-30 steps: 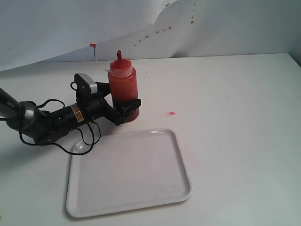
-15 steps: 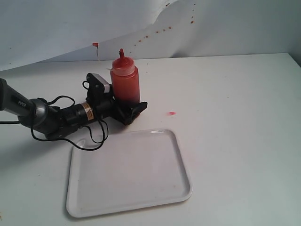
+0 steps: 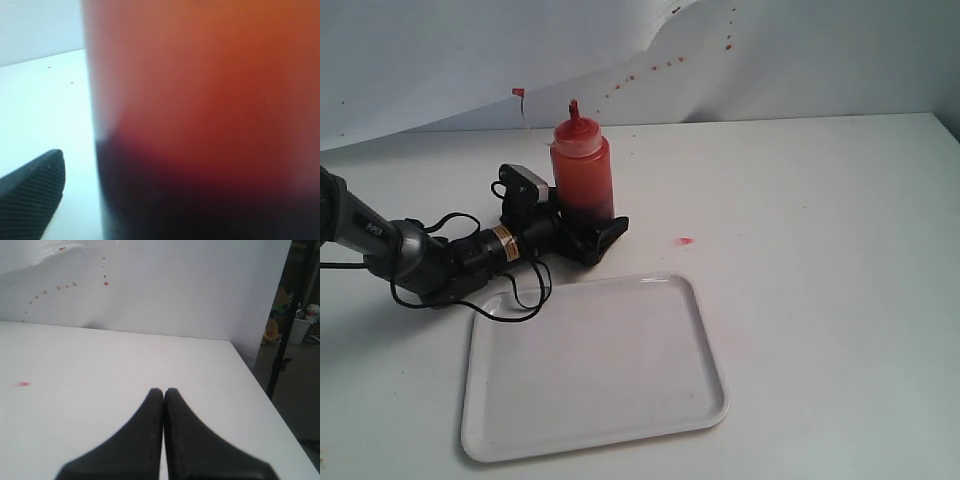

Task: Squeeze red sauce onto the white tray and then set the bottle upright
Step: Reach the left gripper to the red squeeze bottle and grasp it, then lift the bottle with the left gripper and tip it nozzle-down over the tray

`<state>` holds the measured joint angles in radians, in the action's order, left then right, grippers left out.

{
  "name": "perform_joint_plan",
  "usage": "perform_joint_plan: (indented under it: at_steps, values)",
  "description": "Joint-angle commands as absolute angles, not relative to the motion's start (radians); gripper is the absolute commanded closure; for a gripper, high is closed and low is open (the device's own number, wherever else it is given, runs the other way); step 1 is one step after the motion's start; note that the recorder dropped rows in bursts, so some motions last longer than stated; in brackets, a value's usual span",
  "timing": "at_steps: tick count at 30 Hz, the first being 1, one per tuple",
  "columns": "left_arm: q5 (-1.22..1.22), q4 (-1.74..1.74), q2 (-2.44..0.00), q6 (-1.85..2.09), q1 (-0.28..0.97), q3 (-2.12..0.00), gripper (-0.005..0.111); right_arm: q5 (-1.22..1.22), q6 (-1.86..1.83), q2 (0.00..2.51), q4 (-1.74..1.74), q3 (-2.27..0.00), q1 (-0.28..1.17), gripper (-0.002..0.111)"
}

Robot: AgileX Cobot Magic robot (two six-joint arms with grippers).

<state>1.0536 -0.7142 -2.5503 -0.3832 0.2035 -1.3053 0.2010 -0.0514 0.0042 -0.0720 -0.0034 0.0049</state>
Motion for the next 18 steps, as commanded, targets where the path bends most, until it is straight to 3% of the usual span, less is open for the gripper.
perform_joint_plan:
  at_steps: [1, 4, 7, 12, 15, 18]
  values:
    - [1.065, -0.720, -2.549, -0.393, 0.209, -1.308, 0.011, 0.199, -0.050, 0.000, -0.067, 0.000, 0.001, 0.108]
    - [1.065, -0.720, -2.549, -0.393, 0.209, -1.308, 0.013, 0.199, -0.050, 0.000, -0.067, 0.000, 0.001, 0.108]
    - [1.065, -0.720, -2.549, -0.393, 0.209, -1.308, 0.024, 0.199, -0.050, 0.000, -0.067, 0.000, 0.001, 0.108]
    - [1.068, -0.720, -2.549, -0.441, 0.209, -1.308, 0.073, 0.199, -0.050, 0.000, -0.067, 0.000, 0.001, 0.108]
    - [1.072, -0.720, -2.549, -0.443, 0.209, -1.308, 0.097, 0.199, -0.050, 0.000, -0.067, 0.000, 0.001, 0.108]
    - [1.072, -0.725, -2.540, -0.437, 0.209, -1.306, 0.107, 0.199, -0.050, 0.000, -0.067, 0.000, 0.001, 0.108]
